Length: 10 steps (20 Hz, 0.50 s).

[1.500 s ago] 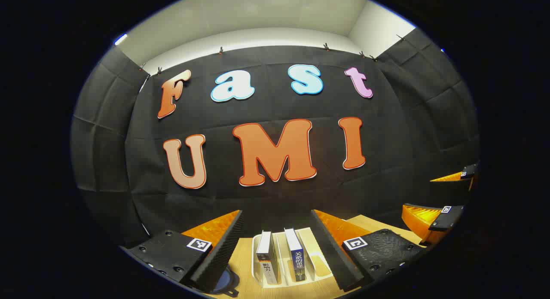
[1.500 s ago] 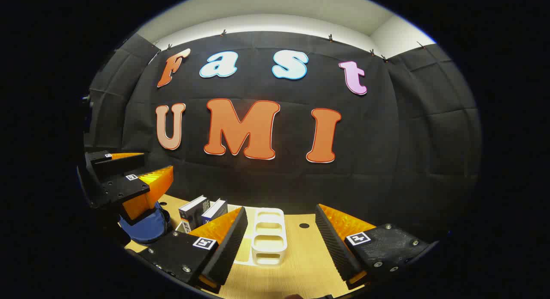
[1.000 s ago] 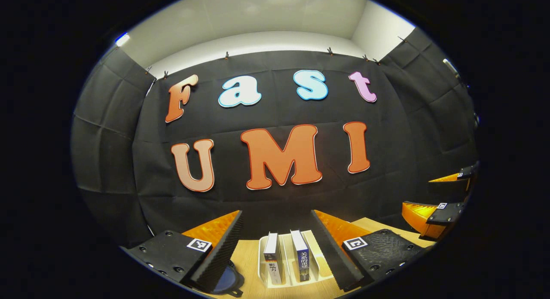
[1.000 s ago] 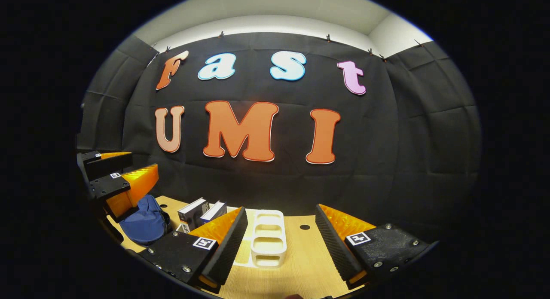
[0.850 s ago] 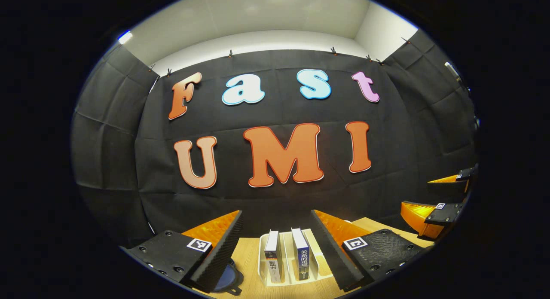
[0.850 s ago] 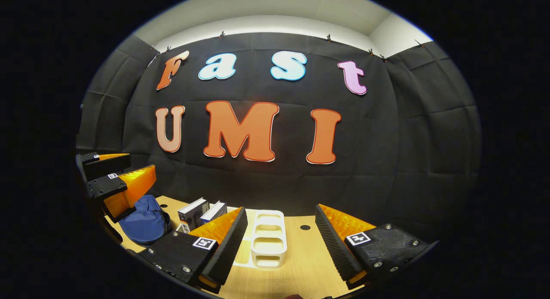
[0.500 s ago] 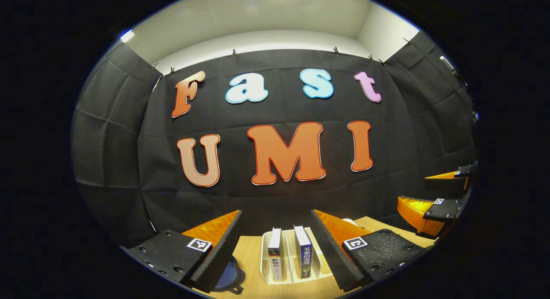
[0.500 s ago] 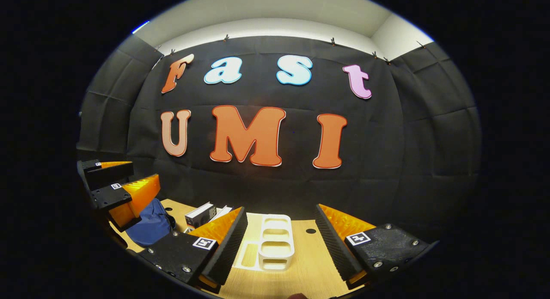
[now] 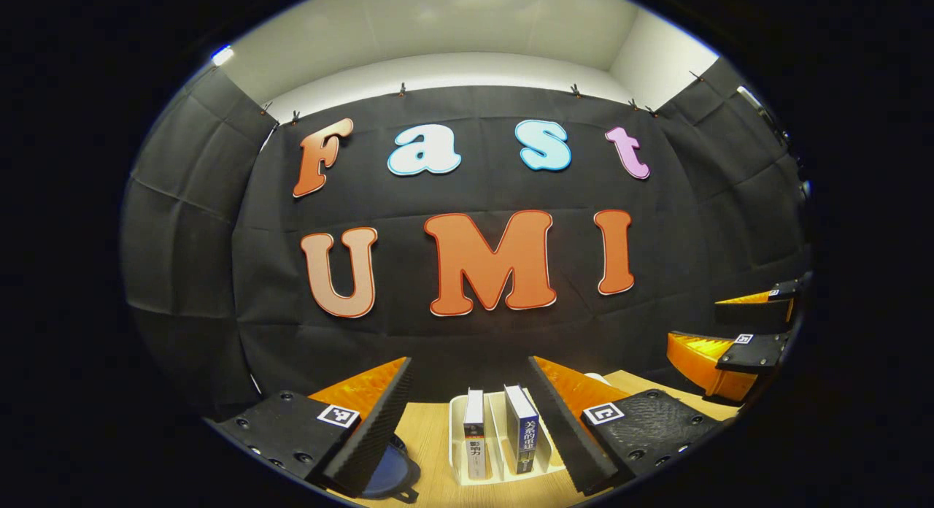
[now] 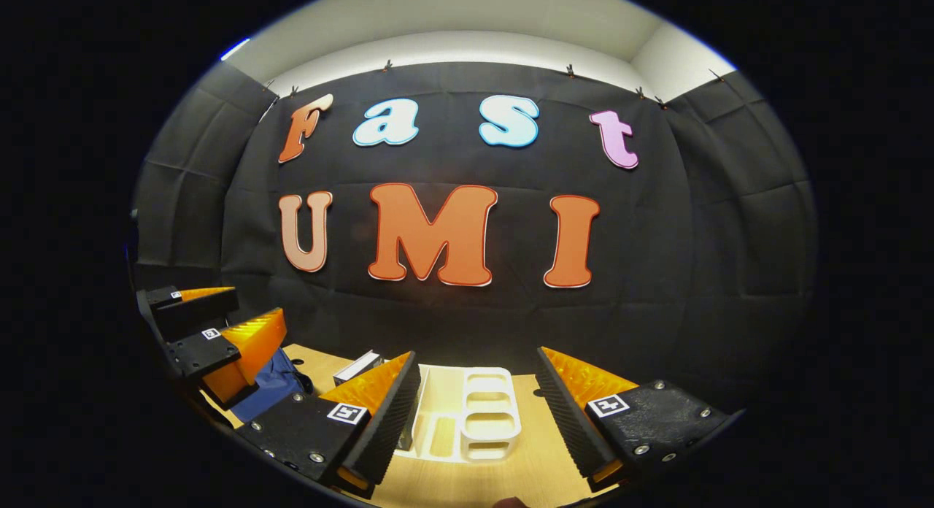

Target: Open the schoolbag, grab two books from the bookshelf and put them into the schoolbag.

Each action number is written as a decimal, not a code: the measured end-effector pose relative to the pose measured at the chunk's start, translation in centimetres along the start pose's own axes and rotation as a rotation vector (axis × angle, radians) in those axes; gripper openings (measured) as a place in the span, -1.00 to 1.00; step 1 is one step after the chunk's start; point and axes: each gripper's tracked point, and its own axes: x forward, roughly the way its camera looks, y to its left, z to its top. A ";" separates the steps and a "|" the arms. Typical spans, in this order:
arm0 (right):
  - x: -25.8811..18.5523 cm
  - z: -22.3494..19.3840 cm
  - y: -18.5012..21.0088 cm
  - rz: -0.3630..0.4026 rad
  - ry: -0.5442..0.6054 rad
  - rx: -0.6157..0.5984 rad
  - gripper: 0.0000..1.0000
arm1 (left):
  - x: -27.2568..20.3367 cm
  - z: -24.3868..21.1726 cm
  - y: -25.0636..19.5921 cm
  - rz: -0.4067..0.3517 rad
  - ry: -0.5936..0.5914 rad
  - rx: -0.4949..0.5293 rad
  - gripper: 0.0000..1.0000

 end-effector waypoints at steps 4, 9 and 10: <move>0.3 0.1 0.2 -0.043 -0.005 -0.009 0.87 | 0.3 -0.7 0.2 -0.038 0.000 -0.021 0.91; 0.4 -0.8 0.4 -0.088 0.011 -0.029 0.88 | 0.6 -2.3 1.6 -0.049 0.009 -0.053 0.97; 0.7 -0.9 0.4 -0.088 0.018 -0.030 0.88 | 0.8 -2.6 1.9 -0.043 0.022 -0.051 0.90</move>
